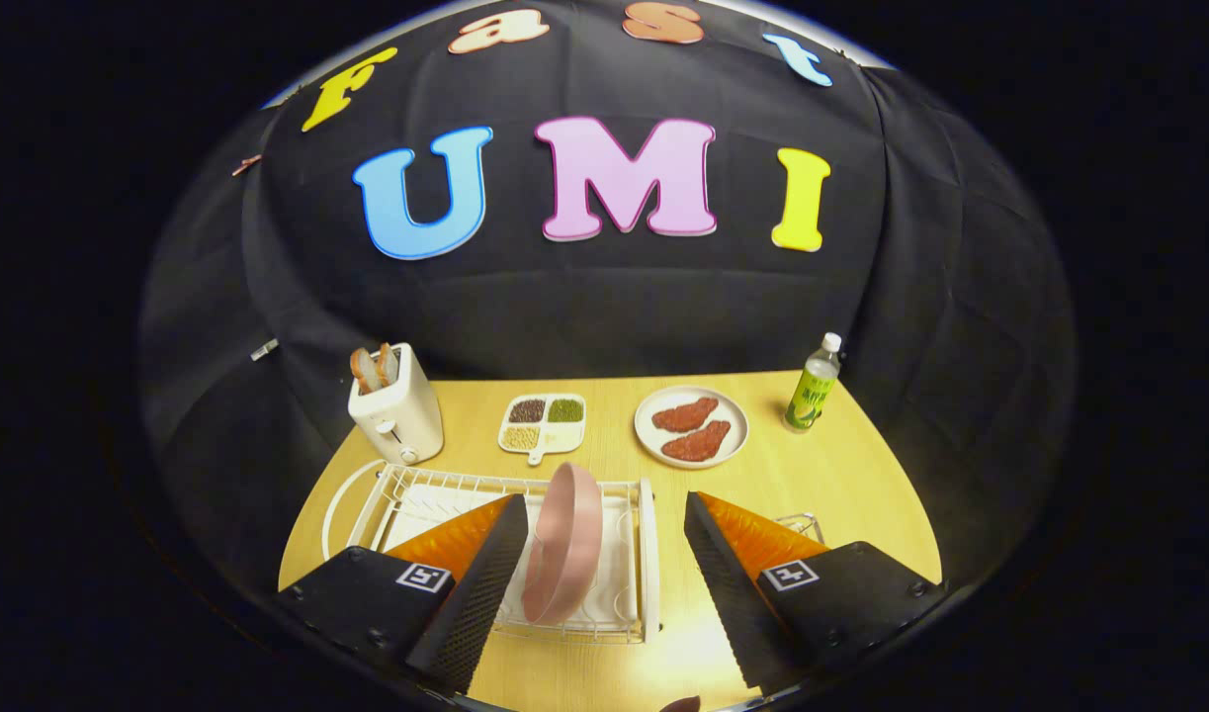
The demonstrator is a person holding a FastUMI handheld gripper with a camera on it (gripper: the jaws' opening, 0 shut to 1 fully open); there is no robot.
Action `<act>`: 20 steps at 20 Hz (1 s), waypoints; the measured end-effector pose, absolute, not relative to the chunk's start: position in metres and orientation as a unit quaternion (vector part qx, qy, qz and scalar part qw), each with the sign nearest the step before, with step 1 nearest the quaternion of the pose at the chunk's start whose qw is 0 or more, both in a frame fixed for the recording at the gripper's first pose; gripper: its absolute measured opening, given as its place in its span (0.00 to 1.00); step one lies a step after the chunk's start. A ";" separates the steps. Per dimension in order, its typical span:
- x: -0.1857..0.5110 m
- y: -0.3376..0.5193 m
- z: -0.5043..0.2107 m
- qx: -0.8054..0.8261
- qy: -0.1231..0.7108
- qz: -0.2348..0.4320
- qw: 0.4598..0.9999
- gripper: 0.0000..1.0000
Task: Take the plate from the dish rack, then take the spoon from the basket and place it into the plate.
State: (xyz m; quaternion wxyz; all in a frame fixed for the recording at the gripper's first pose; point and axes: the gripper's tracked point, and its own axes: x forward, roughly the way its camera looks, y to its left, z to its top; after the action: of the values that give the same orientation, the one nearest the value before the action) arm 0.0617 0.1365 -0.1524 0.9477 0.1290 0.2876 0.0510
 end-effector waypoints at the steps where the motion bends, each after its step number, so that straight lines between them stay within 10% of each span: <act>1: 0.064 0.142 -0.166 0.133 0.304 0.045 0.942 0.98; 7: 0.077 0.173 -0.232 0.115 0.375 0.018 0.920 0.86; 15: 0.086 0.190 -0.275 0.085 0.413 0.001 0.907 0.40; 20: 0.089 0.193 -0.269 0.054 0.406 -0.004 0.912 0.34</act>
State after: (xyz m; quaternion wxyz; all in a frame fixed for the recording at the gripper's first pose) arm 0.0894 0.1931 -0.2691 0.9124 0.0538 0.4057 -0.0042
